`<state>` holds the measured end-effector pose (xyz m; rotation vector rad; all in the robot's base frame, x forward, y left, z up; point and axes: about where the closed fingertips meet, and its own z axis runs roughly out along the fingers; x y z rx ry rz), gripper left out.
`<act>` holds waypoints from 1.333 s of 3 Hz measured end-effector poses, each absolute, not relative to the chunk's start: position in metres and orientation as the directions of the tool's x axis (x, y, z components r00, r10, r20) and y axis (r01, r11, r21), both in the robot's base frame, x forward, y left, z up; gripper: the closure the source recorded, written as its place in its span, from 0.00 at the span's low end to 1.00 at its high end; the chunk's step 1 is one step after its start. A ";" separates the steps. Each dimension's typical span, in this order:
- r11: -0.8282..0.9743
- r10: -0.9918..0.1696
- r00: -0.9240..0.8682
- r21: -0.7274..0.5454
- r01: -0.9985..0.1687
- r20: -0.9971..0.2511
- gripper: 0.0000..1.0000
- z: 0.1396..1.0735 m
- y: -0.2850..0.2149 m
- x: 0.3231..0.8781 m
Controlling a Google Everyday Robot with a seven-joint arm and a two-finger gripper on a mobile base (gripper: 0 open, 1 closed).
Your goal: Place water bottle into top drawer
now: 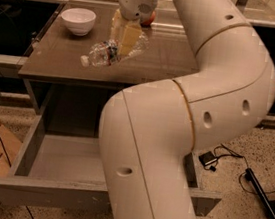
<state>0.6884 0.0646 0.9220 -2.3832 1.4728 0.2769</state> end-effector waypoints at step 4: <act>-0.373 -0.687 0.495 -0.326 -0.869 -0.531 1.00 0.953 0.035 0.533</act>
Offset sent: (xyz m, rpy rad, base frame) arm -0.1991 -0.0426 -0.0838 0.1892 0.2900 0.1314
